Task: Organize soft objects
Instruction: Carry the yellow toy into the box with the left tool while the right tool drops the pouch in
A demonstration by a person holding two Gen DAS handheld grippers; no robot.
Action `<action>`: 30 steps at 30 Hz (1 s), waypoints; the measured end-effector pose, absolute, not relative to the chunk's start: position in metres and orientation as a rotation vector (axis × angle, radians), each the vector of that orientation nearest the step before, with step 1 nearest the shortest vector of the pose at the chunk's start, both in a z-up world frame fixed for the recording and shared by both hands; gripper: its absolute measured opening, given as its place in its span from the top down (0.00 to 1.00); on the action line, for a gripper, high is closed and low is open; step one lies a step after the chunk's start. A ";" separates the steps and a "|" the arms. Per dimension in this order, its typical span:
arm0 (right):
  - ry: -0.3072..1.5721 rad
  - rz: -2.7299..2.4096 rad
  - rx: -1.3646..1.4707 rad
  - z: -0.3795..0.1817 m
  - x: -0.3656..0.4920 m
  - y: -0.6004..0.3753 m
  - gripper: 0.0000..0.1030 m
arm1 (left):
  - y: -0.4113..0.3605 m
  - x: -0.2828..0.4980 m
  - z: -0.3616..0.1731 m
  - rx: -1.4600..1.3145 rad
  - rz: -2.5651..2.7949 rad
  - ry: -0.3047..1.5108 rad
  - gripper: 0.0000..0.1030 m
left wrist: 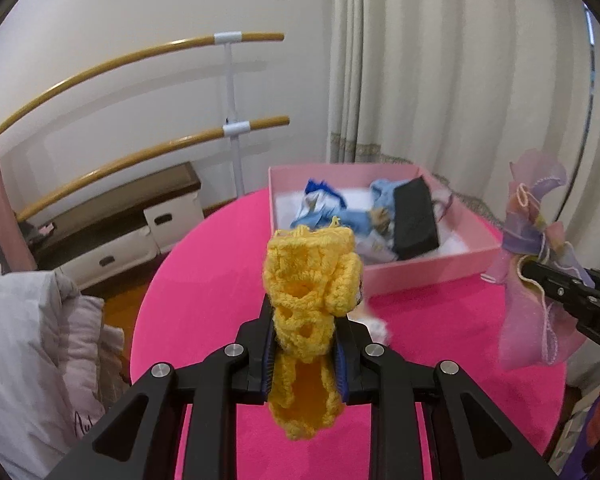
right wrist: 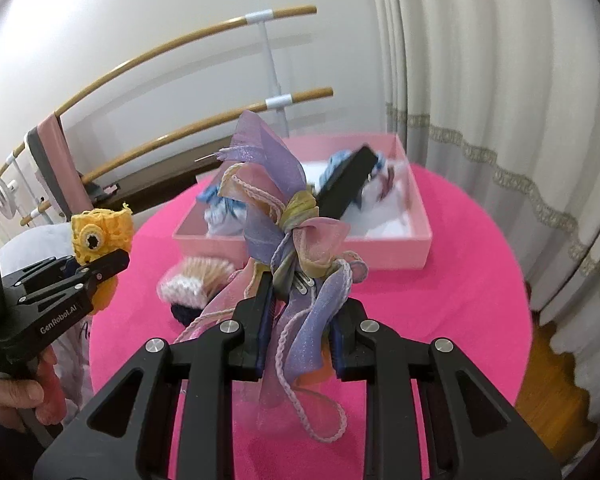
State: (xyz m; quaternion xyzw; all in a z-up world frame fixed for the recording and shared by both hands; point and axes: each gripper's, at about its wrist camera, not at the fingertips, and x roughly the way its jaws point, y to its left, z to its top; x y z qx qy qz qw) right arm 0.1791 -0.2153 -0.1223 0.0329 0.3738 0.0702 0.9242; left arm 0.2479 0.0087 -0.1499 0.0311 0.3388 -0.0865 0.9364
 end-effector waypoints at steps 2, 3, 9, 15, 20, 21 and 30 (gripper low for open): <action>0.749 0.142 0.058 -0.112 0.181 -0.217 0.79 | 0.007 0.245 -0.140 0.063 -0.180 0.676 0.80; 0.739 0.141 0.056 -0.106 0.183 -0.217 0.79 | 0.006 0.244 -0.135 0.062 -0.181 0.669 0.80; 0.702 0.148 0.043 -0.081 0.199 -0.222 0.79 | -0.002 0.250 -0.107 0.062 -0.185 0.632 0.80; 0.693 0.144 0.047 -0.060 0.234 -0.232 0.79 | -0.007 0.274 -0.081 0.055 -0.192 0.610 0.80; 0.718 0.148 0.051 -0.054 0.272 -0.236 0.79 | -0.015 0.306 -0.068 0.050 -0.189 0.619 0.80; 0.725 0.152 0.050 -0.054 0.280 -0.235 0.79 | -0.016 0.312 -0.067 0.046 -0.191 0.625 0.80; 0.807 0.159 0.045 -0.074 0.345 -0.229 0.79 | -0.028 0.395 -0.076 0.038 -0.188 0.717 0.80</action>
